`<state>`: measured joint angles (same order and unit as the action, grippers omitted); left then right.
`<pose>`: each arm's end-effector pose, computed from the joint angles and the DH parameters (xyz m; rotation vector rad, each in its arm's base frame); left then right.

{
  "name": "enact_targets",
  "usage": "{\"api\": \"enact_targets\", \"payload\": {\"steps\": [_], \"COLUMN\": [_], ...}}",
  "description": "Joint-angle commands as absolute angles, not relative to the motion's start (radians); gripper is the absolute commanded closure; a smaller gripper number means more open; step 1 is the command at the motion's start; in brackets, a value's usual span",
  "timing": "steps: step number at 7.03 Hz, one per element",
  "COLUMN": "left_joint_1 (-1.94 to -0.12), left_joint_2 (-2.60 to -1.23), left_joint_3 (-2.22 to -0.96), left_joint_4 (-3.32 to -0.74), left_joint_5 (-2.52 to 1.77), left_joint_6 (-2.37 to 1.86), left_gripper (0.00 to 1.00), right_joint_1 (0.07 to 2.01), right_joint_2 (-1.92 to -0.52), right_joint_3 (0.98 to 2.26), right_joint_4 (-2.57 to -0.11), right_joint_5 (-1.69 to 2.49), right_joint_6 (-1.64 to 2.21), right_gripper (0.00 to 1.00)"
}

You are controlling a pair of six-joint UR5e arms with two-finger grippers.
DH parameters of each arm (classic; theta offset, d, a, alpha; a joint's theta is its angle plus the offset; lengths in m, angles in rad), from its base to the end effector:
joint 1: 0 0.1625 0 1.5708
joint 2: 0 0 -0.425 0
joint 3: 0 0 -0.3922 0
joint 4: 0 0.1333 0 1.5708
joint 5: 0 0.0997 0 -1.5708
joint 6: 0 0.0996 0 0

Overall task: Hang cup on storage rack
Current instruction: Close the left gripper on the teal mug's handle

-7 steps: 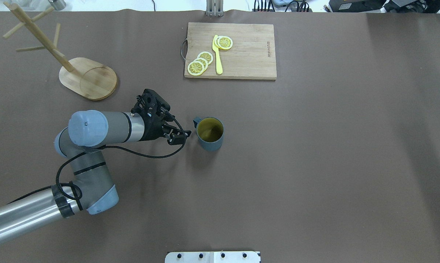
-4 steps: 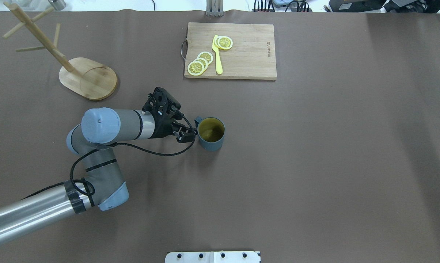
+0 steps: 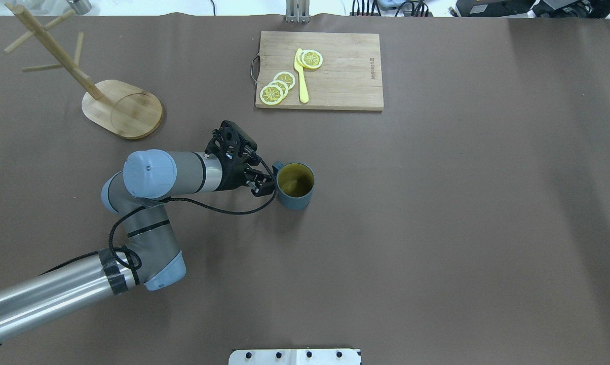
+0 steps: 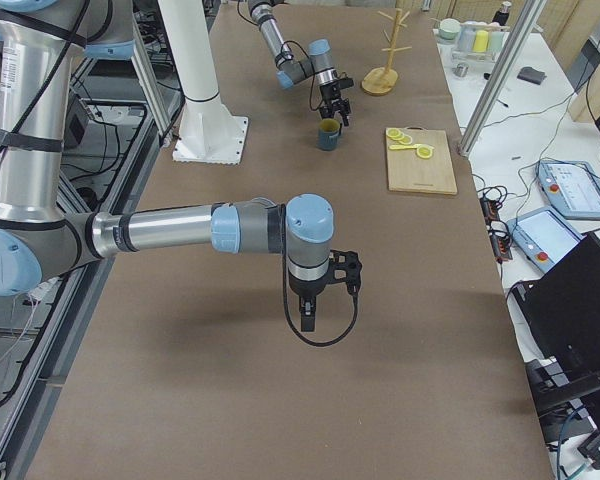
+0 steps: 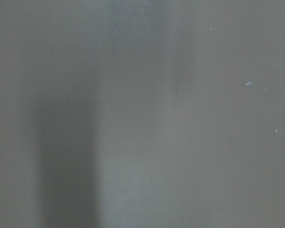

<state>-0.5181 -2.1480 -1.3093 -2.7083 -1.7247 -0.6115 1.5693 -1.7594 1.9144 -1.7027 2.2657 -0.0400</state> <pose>0.5620 -0.4562 0.3094 0.8933 1.1698 0.4713 0.0689 -0.4094 0.5936 0.0355 -0.6944 -0.0478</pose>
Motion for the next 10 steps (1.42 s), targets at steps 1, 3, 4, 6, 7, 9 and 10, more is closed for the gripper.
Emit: {"api": "enact_targets", "payload": {"steps": [1,3,4,6,7,9,10], "left_joint_1": [-0.511,-0.494,-0.48,-0.479,-0.479,-0.479,-0.477], "left_joint_2": [-2.137,-2.134,-2.134,-2.135,-2.137,-2.14,-2.138], "left_joint_3": [-1.308,-1.308,-1.308,-1.302,-1.302,-1.304,-1.304], "left_joint_4": [-2.762,-2.789,-2.802,-2.804,-2.804,-2.818,-2.835], "left_joint_5": [-1.724,-1.724,-1.723,-1.721,-1.721,-1.721,-1.721], "left_joint_6": [-0.612,-0.614,-0.618,-0.621,-0.621,-0.623,-0.623], "left_gripper": [0.19,0.23,0.34,0.5,0.57,0.6,0.64], "right_joint_1": [1.569,1.569,1.569,1.569,1.569,1.569,1.569], "right_joint_2": [-1.758,-1.756,-1.756,-1.756,-1.756,-1.756,-1.756], "right_joint_3": [1.914,1.914,1.914,1.913,1.913,1.913,1.913], "right_joint_4": [-1.703,-1.703,-1.703,-1.703,-1.703,-1.703,-1.701], "right_joint_5": [2.266,2.266,2.266,2.266,2.266,2.266,2.266], "right_joint_6": [-0.04,-0.04,-0.04,-0.04,-0.04,-0.04,-0.04], "right_gripper": [0.0,0.0,0.0,0.0,0.0,0.0,0.0]}}
